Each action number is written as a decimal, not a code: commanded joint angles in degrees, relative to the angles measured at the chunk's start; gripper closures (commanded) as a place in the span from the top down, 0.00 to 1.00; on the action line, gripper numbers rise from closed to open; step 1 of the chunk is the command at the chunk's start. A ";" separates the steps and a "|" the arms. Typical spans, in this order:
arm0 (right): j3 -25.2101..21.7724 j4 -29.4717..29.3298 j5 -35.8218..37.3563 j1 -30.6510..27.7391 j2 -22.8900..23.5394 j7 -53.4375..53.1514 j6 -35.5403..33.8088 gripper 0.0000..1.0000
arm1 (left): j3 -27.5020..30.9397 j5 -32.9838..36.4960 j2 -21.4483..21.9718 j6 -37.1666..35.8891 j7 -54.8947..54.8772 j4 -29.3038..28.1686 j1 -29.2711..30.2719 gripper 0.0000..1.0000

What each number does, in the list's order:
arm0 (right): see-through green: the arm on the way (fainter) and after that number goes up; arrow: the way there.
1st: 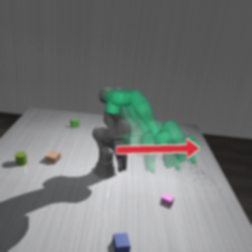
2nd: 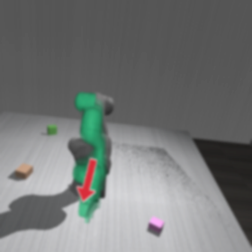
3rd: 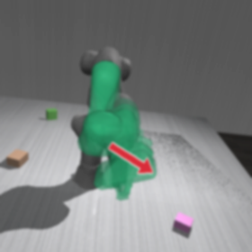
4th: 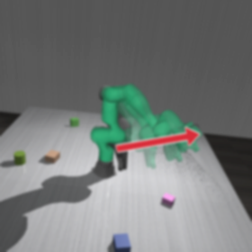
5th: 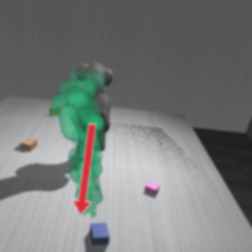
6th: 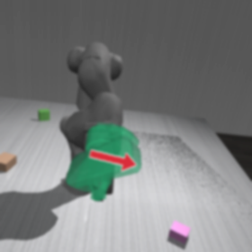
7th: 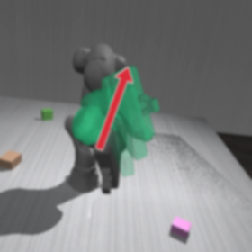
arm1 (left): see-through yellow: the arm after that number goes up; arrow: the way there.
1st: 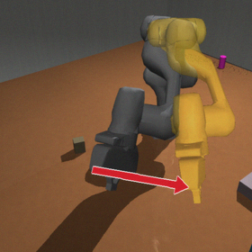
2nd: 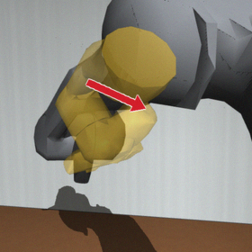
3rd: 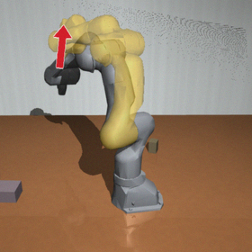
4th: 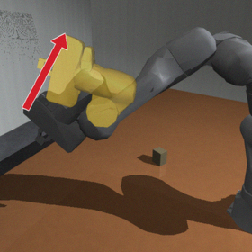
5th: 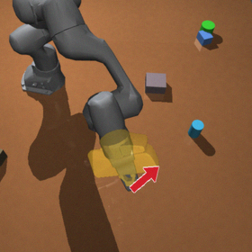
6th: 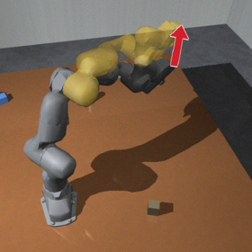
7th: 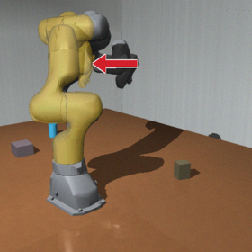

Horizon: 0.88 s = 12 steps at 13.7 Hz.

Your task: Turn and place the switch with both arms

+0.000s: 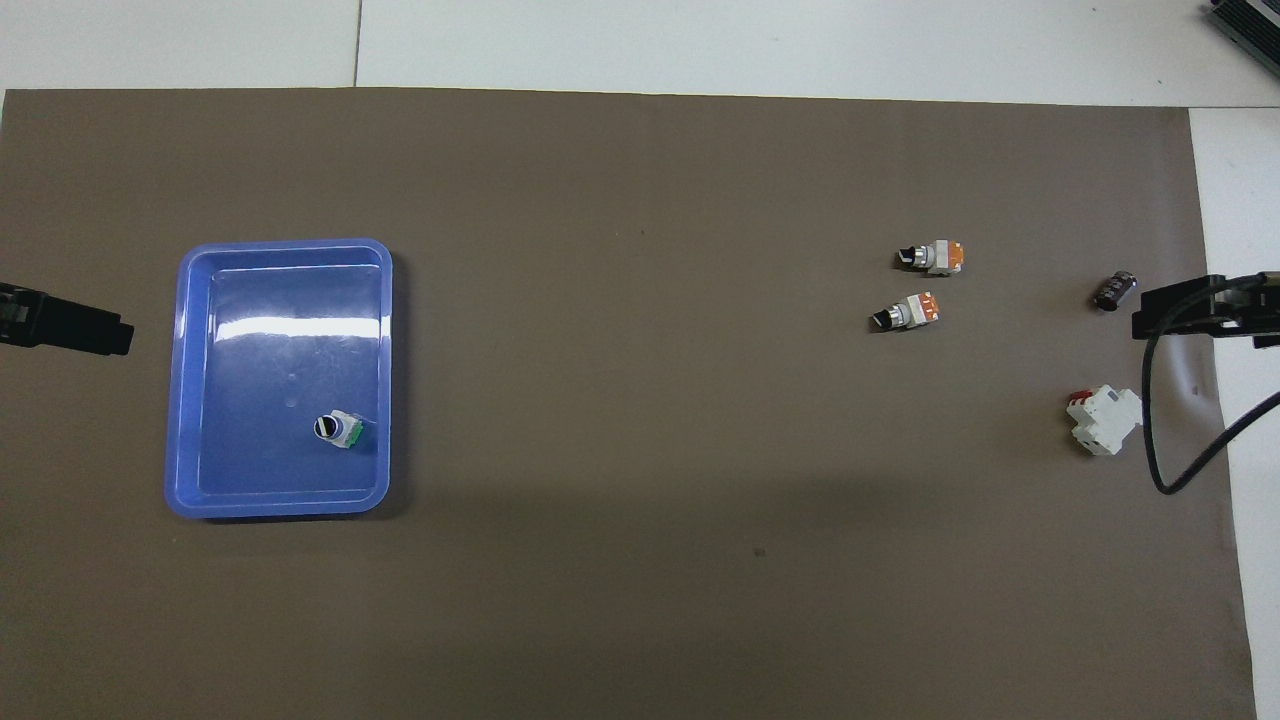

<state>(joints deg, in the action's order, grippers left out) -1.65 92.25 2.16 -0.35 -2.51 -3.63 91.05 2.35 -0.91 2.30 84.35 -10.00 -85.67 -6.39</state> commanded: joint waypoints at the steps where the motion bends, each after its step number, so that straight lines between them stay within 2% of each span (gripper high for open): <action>1: 0.33 1.53 0.48 -0.36 -1.36 1.17 0.09 1.00 | -0.32 0.82 1.30 -2.60 -1.07 0.07 1.54 1.00; 6: 0.33 1.53 0.48 -0.36 -1.36 1.17 0.09 1.00 | -4.71 0.82 1.66 -4.36 -0.37 0.06 6.64 1.00; 12: 0.33 1.53 0.48 -0.36 -1.36 1.17 0.09 1.00 | -4.63 1.26 2.01 -5.33 1.13 -0.72 6.56 1.00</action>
<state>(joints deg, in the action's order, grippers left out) -1.65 92.27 2.16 -0.35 -2.51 -3.63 91.05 -1.61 -0.89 3.38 80.04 -9.77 -85.68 -0.42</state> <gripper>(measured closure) 0.000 0.000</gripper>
